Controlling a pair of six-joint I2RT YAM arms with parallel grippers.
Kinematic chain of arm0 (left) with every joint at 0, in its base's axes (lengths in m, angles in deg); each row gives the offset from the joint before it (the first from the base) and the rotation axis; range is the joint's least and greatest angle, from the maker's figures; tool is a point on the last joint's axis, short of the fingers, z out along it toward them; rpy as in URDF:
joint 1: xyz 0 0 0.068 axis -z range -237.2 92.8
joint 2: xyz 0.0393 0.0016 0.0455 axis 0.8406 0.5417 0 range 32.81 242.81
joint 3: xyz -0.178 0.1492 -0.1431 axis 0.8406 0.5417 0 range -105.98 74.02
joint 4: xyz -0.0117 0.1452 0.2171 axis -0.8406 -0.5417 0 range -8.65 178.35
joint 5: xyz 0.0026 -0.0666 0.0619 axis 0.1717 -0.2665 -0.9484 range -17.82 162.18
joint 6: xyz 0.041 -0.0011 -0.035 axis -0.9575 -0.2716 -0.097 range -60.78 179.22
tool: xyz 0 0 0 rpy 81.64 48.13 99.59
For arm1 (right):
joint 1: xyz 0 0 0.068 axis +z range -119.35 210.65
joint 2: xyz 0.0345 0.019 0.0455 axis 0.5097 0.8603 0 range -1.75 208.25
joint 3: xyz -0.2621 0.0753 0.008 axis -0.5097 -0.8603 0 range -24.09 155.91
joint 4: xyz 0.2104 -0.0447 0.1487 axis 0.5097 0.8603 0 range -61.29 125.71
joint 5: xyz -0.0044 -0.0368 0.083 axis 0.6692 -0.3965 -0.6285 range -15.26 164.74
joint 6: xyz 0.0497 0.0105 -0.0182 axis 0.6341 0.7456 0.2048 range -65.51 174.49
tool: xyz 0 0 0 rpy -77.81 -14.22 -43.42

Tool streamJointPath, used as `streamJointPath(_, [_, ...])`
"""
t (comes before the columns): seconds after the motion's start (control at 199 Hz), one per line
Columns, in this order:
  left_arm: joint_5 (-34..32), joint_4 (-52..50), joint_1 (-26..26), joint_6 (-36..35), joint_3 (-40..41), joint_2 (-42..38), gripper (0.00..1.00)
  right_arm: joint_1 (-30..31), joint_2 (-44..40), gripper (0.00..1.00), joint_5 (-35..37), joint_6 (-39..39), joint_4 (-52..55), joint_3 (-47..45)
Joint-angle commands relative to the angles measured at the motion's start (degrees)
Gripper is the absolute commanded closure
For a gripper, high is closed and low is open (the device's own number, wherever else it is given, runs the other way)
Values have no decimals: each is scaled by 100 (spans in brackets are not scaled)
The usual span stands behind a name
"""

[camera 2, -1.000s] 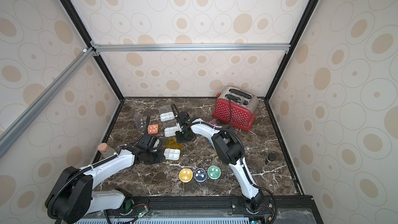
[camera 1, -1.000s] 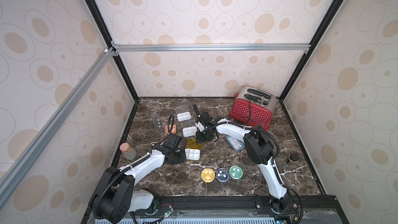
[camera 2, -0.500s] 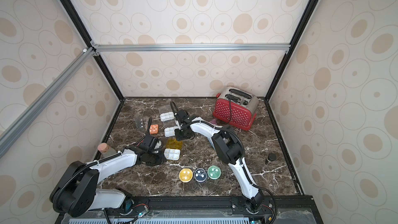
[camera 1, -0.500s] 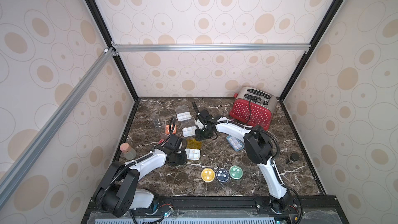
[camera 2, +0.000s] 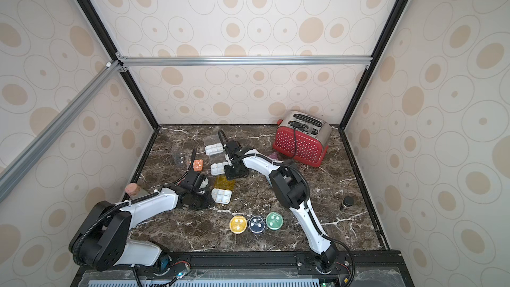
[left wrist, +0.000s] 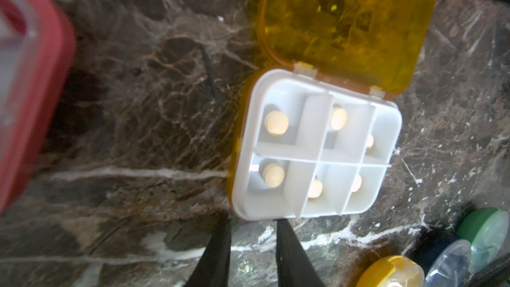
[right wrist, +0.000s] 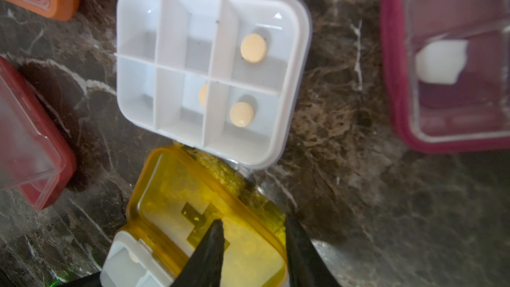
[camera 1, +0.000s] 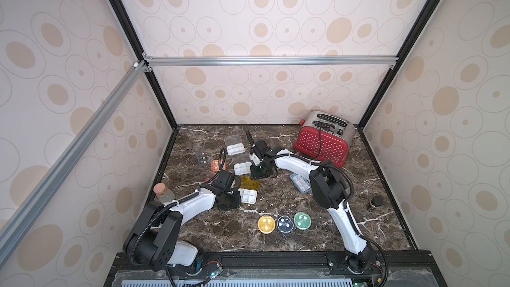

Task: Close pillboxes
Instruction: Close the lid on the pillbox.

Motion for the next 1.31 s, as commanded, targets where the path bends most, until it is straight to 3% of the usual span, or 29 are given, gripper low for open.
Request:
streamJointPath(0.0, [-272,-182,-35,20,77,272,71,37,-130,61,-301,-91,186,-127])
streamJointPath(0.944, [-96,70,-33,38,18,347,72,230,-1189,65,-1077,-315,113,-780])
streamJointPath(1.301, [-309,-147,-36,169,236,-305,71,537,-1679,64,-1112,-62,-245,-1459])
